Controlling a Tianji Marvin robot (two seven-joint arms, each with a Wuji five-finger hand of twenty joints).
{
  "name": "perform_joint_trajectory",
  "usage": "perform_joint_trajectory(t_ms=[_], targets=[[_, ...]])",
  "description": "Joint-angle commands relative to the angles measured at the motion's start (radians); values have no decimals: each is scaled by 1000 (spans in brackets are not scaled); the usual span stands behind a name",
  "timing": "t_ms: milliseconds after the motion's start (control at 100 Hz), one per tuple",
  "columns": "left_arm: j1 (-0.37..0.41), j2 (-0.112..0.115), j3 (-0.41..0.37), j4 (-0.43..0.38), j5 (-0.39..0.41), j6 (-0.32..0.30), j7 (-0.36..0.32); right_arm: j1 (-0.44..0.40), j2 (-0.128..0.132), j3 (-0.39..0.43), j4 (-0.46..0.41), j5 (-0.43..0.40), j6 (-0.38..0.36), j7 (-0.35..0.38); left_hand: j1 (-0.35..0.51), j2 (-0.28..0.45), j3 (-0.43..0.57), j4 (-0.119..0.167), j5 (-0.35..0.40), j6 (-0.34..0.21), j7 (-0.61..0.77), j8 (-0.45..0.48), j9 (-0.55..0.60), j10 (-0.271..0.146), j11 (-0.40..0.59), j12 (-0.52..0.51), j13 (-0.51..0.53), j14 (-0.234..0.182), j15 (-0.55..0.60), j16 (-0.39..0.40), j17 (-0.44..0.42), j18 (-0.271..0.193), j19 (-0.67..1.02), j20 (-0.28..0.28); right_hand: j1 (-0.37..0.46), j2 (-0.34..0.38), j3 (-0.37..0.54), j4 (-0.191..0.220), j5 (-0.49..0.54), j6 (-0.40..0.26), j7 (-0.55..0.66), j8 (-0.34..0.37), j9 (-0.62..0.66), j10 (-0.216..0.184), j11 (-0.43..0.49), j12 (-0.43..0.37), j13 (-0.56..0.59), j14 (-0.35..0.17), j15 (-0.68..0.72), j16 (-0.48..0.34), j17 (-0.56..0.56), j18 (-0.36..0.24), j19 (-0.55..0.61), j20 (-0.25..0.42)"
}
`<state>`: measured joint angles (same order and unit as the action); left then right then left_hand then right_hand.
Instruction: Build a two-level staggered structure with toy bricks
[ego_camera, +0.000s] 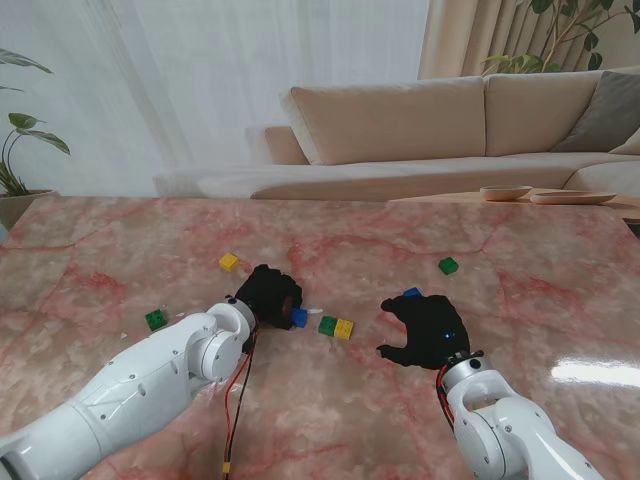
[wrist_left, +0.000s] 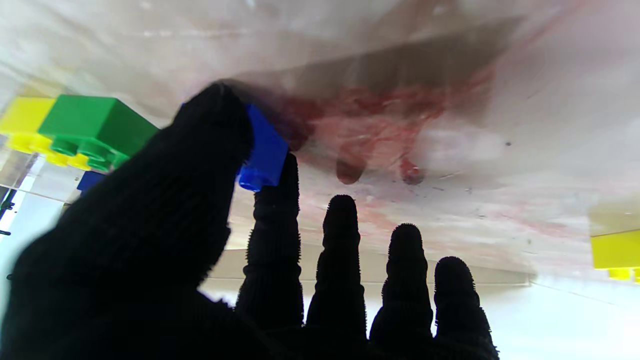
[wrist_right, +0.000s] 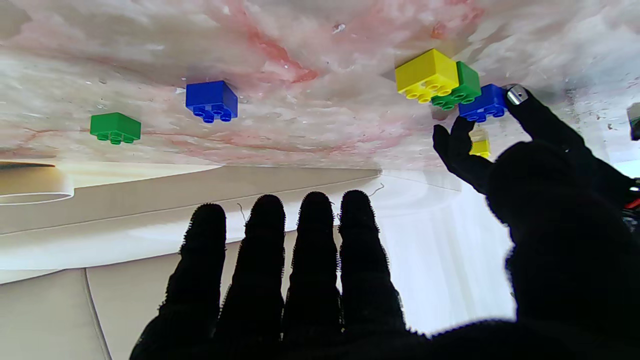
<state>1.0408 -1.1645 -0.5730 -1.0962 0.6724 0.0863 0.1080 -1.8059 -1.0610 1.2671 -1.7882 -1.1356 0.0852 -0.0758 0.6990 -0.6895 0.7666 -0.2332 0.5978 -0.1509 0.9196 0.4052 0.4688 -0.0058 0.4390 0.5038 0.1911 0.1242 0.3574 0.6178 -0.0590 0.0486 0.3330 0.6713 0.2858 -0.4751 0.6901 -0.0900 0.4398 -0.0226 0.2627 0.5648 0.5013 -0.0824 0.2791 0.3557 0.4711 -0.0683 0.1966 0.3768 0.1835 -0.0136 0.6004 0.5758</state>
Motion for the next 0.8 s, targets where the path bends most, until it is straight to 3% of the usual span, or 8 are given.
perform_joint_trajectory(t_ms=[0,290,790], targets=[[-9,-20,12,18,-8,2,1,-14,0,3,-2,0,6,16,55,106,53,37,142,-81,138,40,8,5,20,16,7,-9,19,11,-11,-3,11,5,-10,10,20,20,4,-7,-3,-9,5,10,-17,-2,-24,4,-7,-6,-6,15,-7,19],[-60,-51,69,82,-45,-27,18,-24,0,15,-9,-3,10,20,52,88,63,39,134,-93,144,47,4,5,18,16,5,-8,19,11,-11,-1,9,7,-10,11,22,20,4,-8,-3,-9,6,9,-16,-2,-25,4,-7,-6,-6,16,-7,19],[-84,-66,121,126,-59,-73,15,-30,-1,18,-10,3,11,22,38,58,73,33,129,-102,147,60,0,3,10,13,2,-8,11,7,-14,-1,-3,8,-10,12,25,19,2,-7,-3,-9,5,9,-16,-2,-25,4,-7,-6,-7,15,-8,19]])
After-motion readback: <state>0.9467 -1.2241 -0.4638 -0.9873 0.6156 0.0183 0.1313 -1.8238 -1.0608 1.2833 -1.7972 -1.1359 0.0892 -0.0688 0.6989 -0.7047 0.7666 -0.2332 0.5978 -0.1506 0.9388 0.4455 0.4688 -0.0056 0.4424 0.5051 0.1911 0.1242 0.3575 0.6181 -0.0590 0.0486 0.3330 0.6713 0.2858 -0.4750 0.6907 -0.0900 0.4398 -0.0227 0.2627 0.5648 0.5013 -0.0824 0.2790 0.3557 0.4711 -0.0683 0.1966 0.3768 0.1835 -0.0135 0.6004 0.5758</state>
